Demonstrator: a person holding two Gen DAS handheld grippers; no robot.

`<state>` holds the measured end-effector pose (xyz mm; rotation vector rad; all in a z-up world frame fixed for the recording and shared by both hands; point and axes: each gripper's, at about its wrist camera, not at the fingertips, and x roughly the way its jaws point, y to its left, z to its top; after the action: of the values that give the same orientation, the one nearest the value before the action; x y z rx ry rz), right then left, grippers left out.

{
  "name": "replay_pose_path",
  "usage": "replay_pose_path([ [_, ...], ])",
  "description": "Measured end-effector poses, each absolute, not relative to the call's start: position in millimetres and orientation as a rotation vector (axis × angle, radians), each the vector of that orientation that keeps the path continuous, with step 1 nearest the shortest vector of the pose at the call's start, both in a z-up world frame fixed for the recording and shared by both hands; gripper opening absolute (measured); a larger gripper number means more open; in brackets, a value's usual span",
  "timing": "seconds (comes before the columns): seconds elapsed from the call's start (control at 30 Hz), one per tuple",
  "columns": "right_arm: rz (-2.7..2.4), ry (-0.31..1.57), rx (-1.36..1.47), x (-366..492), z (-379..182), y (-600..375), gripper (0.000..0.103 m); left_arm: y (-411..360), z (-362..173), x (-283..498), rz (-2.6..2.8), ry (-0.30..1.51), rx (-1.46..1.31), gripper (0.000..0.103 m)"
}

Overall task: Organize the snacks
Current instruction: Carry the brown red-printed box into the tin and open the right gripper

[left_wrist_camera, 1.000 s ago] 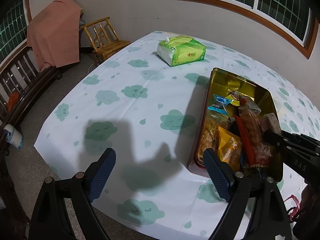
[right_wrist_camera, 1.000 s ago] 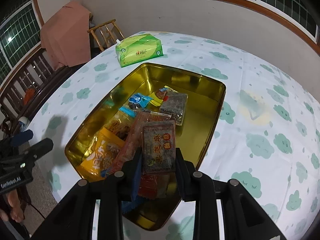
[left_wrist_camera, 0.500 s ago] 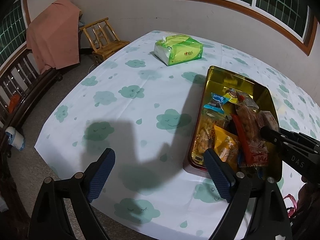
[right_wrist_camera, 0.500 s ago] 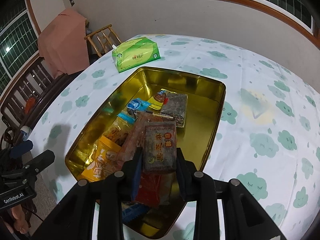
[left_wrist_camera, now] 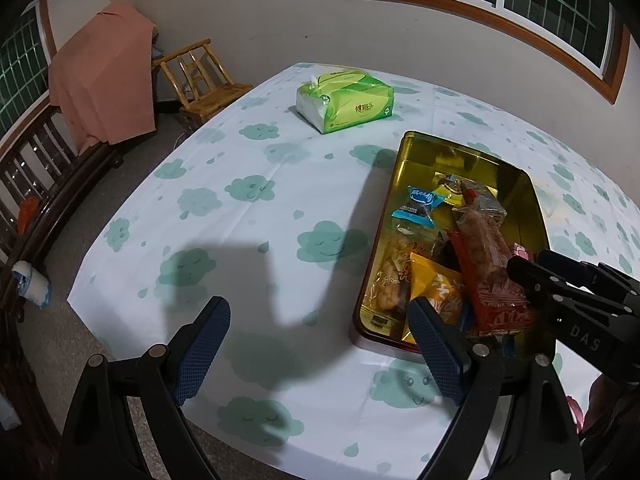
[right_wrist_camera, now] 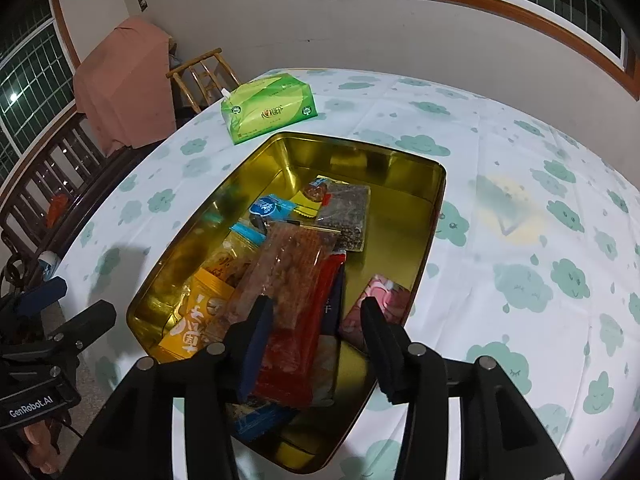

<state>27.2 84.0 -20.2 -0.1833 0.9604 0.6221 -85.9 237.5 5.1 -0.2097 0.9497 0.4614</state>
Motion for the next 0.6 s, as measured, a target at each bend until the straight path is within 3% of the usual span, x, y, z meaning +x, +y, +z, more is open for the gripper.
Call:
replay_pose_path([
  [0.6, 0.575, 0.841, -0.239, -13.1, -8.5, 70.2, 0.078, 227.8, 6.7, -80.4, 0.458, 0.956, -0.189, 0.088],
])
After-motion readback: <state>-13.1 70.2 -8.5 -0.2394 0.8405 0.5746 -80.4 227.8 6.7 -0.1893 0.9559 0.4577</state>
